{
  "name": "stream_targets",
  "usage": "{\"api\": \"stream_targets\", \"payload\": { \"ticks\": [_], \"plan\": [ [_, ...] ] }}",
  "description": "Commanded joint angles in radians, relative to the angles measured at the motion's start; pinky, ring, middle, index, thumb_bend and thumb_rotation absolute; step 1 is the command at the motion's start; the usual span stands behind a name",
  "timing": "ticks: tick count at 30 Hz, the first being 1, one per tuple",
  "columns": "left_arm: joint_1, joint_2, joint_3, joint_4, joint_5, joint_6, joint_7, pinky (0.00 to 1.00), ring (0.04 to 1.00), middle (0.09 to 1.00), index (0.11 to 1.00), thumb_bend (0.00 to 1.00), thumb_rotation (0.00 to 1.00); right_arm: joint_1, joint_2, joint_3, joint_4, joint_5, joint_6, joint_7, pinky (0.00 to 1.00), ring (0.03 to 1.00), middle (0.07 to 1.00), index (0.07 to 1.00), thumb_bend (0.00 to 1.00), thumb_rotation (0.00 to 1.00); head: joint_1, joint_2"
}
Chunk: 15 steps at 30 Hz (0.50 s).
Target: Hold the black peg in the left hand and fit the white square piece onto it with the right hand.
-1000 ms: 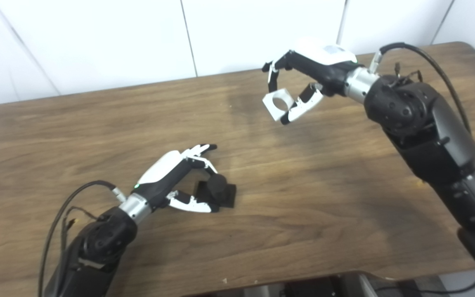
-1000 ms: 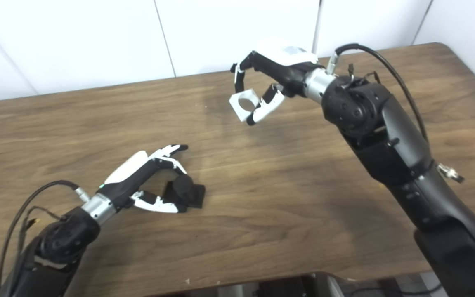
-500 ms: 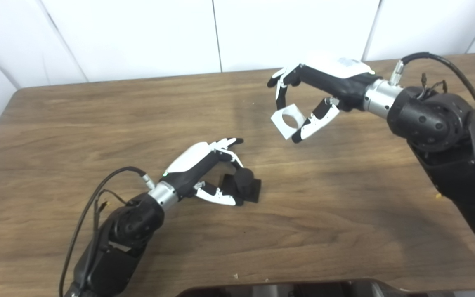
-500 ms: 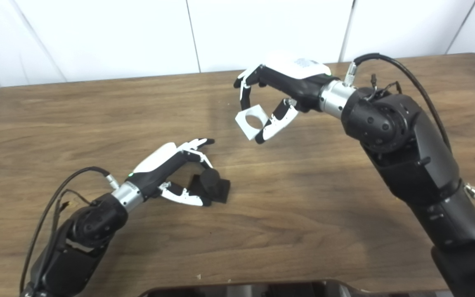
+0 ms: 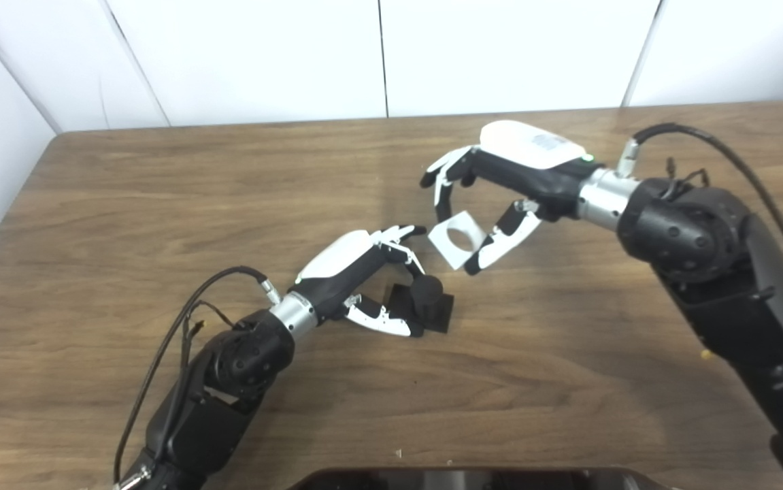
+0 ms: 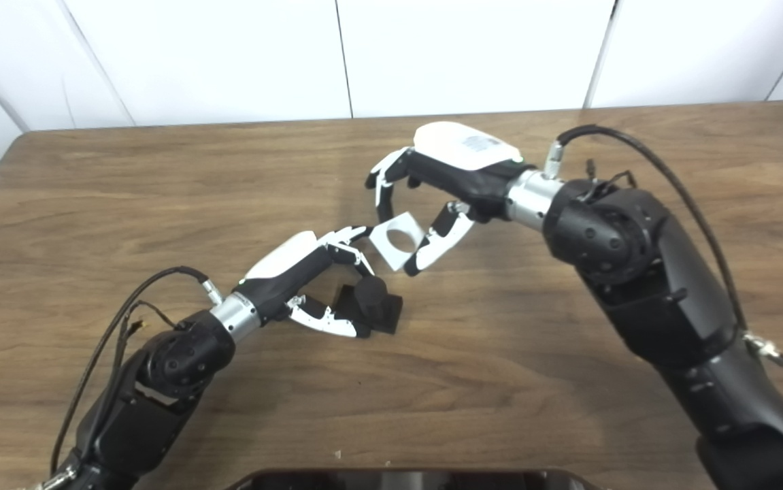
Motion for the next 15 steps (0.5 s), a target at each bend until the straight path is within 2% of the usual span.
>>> {"api": "stream_targets", "payload": {
  "ticks": [1,6,15],
  "plan": [
    [-0.007,0.000,-0.029,0.035,0.047,0.005,-0.013,1.00,1.000,0.980,0.493,0.52,0.07,-0.035,0.011,-0.008,-0.012,0.001,-0.027,-0.018,0.70,0.830,0.798,0.480,0.52,0.14,0.001,0.001],
    [-0.007,-0.002,-0.035,0.029,0.051,0.014,-0.014,1.00,1.000,0.981,0.493,0.52,0.07,-0.033,0.030,0.012,-0.008,-0.010,-0.028,-0.016,0.71,0.834,0.798,0.480,0.52,0.14,0.005,0.002],
    [-0.008,-0.007,-0.039,0.039,0.050,0.009,-0.006,1.00,1.000,0.980,0.492,0.52,0.07,-0.033,0.067,0.043,0.043,-0.027,-0.068,-0.028,0.72,0.819,0.784,0.480,0.52,0.14,0.013,0.002]
  ]
}}
